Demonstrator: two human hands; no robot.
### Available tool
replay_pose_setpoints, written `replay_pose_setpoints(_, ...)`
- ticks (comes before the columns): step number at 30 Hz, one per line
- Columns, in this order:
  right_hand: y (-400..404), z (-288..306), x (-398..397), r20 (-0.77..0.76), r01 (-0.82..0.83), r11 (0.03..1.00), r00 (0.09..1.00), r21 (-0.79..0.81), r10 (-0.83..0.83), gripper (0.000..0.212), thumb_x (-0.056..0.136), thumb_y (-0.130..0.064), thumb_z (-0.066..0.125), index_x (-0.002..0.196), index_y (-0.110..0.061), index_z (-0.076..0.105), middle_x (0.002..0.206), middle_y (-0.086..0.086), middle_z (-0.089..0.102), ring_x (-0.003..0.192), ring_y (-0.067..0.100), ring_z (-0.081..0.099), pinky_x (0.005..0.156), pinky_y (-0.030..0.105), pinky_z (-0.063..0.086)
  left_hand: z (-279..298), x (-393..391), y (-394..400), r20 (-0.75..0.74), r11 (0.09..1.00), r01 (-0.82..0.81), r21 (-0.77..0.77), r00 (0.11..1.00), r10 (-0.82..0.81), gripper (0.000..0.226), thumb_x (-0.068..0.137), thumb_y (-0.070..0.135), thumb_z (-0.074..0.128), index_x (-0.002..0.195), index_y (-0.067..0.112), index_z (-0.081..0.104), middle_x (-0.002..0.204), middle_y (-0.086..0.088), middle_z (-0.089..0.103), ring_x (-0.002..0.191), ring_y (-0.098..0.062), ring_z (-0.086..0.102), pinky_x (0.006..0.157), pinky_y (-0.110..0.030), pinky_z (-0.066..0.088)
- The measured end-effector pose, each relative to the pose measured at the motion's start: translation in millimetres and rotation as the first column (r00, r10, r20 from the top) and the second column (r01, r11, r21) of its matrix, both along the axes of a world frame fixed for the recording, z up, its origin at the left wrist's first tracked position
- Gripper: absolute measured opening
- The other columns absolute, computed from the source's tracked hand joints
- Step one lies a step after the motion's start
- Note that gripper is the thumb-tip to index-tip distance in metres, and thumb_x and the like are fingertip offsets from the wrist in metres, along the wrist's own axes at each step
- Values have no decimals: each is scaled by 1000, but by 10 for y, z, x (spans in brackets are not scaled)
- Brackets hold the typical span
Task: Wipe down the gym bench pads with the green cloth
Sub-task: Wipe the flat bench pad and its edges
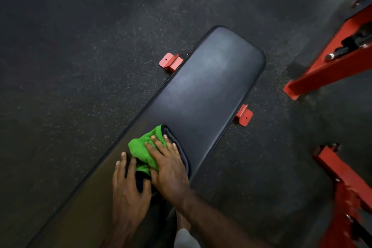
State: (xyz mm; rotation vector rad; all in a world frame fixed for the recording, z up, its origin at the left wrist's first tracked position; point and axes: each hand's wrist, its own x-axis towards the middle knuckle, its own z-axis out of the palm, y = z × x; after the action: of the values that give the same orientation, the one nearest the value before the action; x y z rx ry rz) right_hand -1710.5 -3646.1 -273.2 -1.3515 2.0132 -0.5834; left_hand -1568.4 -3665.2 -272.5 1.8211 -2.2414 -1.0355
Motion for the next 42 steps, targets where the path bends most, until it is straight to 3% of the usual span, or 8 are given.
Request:
replay_pose_setpoints(5,70,68,152,75,29,998,997,56,-34,73,79,-22,63,151,-17,52,162,6,42,155,34,28,127,49,16,31,113,-52,7,990,116,76,993,-117,89,82,12,75,160,7,32,171,-6,16,157,-33,16,126,-38,14)
replay_pose_setpoints(9,248,63,477,48,19,995,999,94,-24,74,78,-26,61,151,-20,52,162,5,44,154,33,31,125,53,25,73,439,164,35,991,128,46,991,-130,89,82,15,75,159,7,34,170,-8,23,156,-31,22,125,-40,20)
replay_pose_setpoints(20,1113,84,2141,-101,-133,977,983,169,152,87,84,-21,63,164,-26,27,172,-1,16,160,22,3,129,48,11,23,2064,1228,87,986,164,-2,983,-163,75,80,24,80,147,9,51,161,-14,42,148,-27,32,110,-52,49)
replay_pose_setpoints(23,1267,68,2657,-127,-185,965,969,187,210,86,86,-26,56,165,-22,23,173,1,14,158,16,0,129,48,8,66,2576,1420,117,992,125,17,985,-127,75,85,29,74,152,11,45,166,-12,31,153,-28,30,116,-49,43)
replay_pose_setpoints(29,1427,128,3515,-67,-428,879,891,213,450,85,98,-25,59,163,-33,4,172,-5,-5,159,23,-11,127,44,-5,194,3520,1778,153,989,-28,145,988,5,79,102,42,49,165,22,6,168,0,-20,155,-17,-19,131,-41,2)
replay_pose_setpoints(34,1355,191,3946,21,-555,800,824,228,565,73,101,-33,53,165,-30,19,172,-5,1,155,19,-15,130,44,-1,210,3980,1939,159,969,-190,161,973,164,91,94,47,62,165,21,12,172,1,-12,157,-15,-11,128,-37,5)
replay_pose_setpoints(39,1270,330,3968,60,-533,836,846,128,530,68,89,-26,56,156,-26,45,165,2,38,155,33,28,125,47,26,256,3988,1949,92,932,-341,122,939,332,73,87,37,63,153,8,46,165,-13,34,150,-32,36,119,-45,33)
replay_pose_setpoints(42,1296,350,3766,33,-498,863,867,86,497,64,90,-38,54,153,-28,48,162,2,44,149,32,41,121,48,38,221,3767,1863,20,920,-388,50,922,388,63,86,31,53,143,4,57,156,-16,47,143,-35,45,113,-51,42)
